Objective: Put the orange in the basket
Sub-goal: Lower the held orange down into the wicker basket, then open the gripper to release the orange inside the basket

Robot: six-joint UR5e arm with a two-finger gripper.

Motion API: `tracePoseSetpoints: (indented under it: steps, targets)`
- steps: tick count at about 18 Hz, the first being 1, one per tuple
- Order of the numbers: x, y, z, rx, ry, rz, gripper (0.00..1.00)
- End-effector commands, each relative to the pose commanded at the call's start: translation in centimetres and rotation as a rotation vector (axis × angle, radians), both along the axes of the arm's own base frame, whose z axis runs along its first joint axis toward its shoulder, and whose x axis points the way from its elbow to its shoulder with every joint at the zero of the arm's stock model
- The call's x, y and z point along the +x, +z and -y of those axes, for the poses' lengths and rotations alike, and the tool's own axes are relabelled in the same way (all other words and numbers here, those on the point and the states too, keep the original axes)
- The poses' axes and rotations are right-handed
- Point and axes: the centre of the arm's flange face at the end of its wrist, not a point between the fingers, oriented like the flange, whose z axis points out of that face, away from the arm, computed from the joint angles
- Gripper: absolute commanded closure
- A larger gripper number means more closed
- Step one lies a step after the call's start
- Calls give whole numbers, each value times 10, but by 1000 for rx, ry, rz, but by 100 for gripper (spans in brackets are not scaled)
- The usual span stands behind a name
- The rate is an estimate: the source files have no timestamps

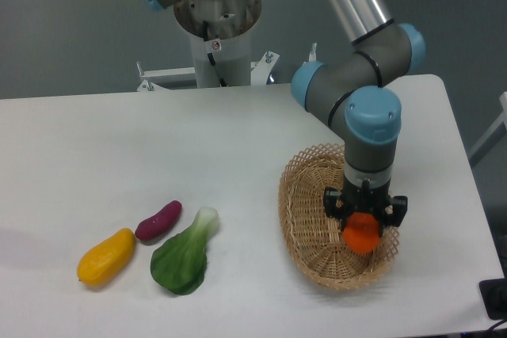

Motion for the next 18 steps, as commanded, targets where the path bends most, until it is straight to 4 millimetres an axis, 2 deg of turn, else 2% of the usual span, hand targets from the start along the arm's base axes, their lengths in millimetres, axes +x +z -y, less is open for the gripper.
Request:
tracePoseSetpoints:
  steps: [1,4,9,11,14,17,18]
  targets:
    - [4,-4,-7,8,15,-2,52]
    - [11,-10,-11,8,26,10,52]
    - [14,-13,-9,-7,25,9,48]
    - [13,-10,-10,-4,23,4,32]
    - [12,-8,-11,-1,19,-2,14]
    - [11,-6,-11,1,17,-5,2]
    - [11,-5,-11,2,17,-6,1]
